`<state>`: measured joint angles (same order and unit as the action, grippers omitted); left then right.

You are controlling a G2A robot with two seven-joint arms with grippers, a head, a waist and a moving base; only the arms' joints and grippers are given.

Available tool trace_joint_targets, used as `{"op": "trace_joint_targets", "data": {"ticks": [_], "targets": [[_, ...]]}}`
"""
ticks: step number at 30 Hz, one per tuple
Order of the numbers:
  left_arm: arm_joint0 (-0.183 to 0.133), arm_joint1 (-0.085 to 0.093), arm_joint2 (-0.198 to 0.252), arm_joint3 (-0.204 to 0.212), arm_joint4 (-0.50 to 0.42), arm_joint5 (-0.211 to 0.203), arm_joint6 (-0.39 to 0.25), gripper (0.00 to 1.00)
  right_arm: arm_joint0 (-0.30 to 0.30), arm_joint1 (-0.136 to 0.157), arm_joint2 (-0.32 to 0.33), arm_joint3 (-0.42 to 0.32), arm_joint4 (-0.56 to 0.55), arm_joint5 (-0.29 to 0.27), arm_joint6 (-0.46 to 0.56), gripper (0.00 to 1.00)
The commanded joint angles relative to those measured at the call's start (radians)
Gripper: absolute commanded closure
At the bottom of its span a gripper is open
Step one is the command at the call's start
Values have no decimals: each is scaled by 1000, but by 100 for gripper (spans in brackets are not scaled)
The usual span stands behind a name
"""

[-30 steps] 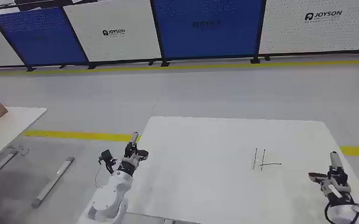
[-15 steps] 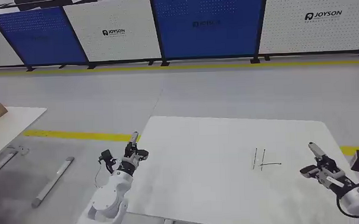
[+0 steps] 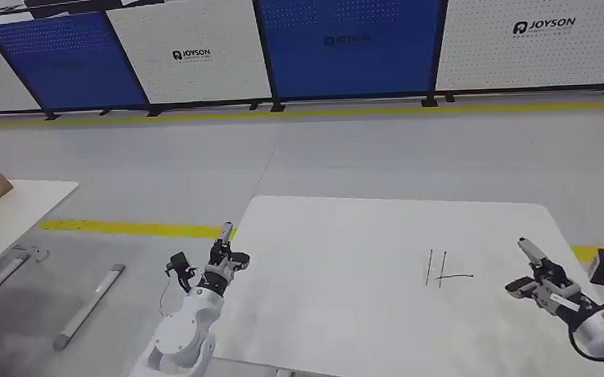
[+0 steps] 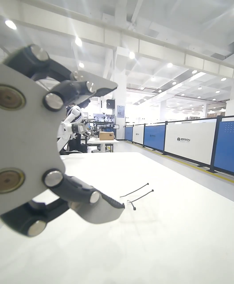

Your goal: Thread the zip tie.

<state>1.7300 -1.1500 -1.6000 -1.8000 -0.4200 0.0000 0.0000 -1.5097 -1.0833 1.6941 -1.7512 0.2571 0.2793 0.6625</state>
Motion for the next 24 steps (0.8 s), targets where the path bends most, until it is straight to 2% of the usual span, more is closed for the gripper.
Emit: {"op": "trace_joint_targets", "data": {"ticks": [1,4,6,8,10,14,15,24], "targets": [[0,0,0,0,0,0,0,0,86,14,-2,64,-44,-9,231,0],[0,0,0,0,0,0,0,0,186,32,-25,154,-102,2,410,0],[0,0,0,0,0,0,0,0,251,39,-47,222,-137,24,462,0],[0,0,0,0,0,0,0,0,312,45,-98,279,-196,17,543,0],[0,0,0,0,0,0,0,0,374,48,-146,346,-244,8,583,0],[0,0,0,0,0,0,0,0,456,47,-221,460,-281,-12,632,0],[0,0,0,0,0,0,0,0,468,47,-231,478,-285,-17,634,0],[0,0,0,0,0,0,0,0,468,47,-231,478,-285,-17,634,0]]}}
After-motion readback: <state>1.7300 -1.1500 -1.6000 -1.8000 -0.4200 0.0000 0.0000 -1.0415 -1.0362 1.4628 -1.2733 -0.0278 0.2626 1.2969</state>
